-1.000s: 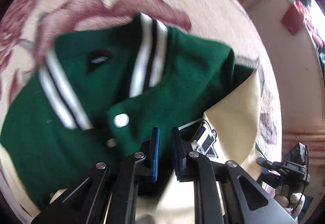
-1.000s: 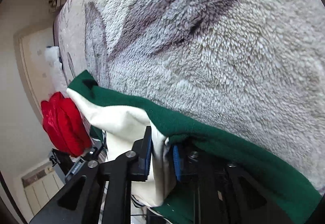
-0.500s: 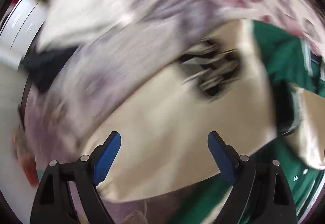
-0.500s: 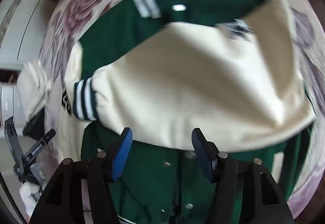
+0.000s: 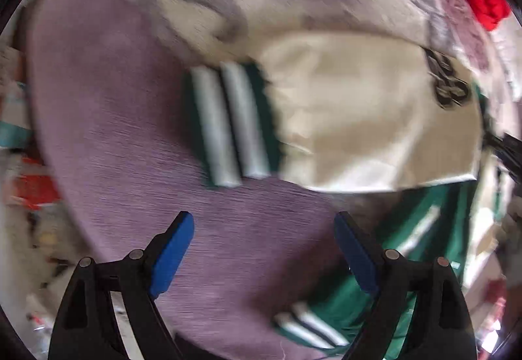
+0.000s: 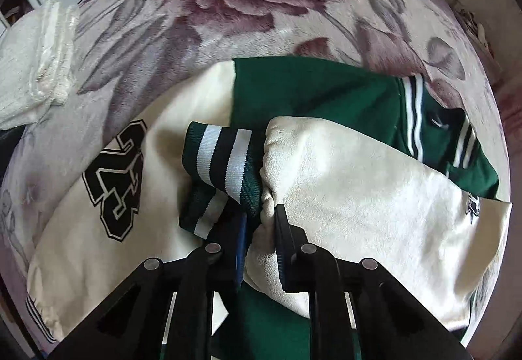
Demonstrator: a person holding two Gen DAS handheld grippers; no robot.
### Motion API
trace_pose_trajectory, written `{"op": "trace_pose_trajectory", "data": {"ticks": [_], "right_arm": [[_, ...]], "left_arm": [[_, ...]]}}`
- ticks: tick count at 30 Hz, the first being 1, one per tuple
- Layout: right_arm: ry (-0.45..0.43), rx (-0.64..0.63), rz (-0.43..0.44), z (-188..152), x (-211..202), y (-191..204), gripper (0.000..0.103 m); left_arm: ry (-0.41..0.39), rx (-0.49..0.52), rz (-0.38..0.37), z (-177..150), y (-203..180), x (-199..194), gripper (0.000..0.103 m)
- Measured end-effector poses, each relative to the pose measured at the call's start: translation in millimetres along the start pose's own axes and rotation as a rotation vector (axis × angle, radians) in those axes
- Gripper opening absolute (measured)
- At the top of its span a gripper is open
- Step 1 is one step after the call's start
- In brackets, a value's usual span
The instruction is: Fold large clothes
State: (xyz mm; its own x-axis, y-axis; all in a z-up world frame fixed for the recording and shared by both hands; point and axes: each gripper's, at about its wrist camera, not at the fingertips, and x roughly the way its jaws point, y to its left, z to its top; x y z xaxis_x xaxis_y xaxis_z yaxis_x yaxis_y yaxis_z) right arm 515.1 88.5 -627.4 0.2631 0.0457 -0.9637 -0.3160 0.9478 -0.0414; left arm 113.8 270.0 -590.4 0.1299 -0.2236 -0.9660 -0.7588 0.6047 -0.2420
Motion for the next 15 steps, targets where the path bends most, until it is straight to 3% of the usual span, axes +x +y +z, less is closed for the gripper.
{"op": "trace_pose_trajectory", "data": {"ticks": [2,4,5,6,7,9,11,13,15], "right_arm": [[0.098,0.0,0.07,-1,14,-1,0.03],[0.126,0.091,0.172,-9,13,-24,0.036],[0.126,0.145,0.211,-16,7,-39,0.049],[0.125,0.192,0.226,-24,1,-51,0.055],[0.123,0.241,0.243,-35,-6,-64,0.059],[0.145,0.324,0.257,-54,-14,-90,0.059],[0.168,0.414,0.259,-78,-14,-116,0.059],[0.194,0.478,0.231,-96,-13,-133,0.059],[0.201,0.519,0.217,-106,-7,-146,0.059]], "left_arm": [[0.028,-0.032,-0.103,5,-13,18,0.087],[0.058,-0.119,-0.258,15,-21,38,0.087],[0.065,-0.163,-0.285,19,-21,47,0.087],[0.067,-0.226,-0.337,21,-21,56,0.087],[0.061,-0.307,-0.377,27,-16,67,0.086],[0.028,-0.413,-0.385,32,-10,74,0.086],[-0.036,-0.514,-0.379,35,1,72,0.073],[-0.109,-0.514,-0.285,36,5,59,0.016],[-0.205,-0.433,-0.234,48,10,40,0.011]]}}
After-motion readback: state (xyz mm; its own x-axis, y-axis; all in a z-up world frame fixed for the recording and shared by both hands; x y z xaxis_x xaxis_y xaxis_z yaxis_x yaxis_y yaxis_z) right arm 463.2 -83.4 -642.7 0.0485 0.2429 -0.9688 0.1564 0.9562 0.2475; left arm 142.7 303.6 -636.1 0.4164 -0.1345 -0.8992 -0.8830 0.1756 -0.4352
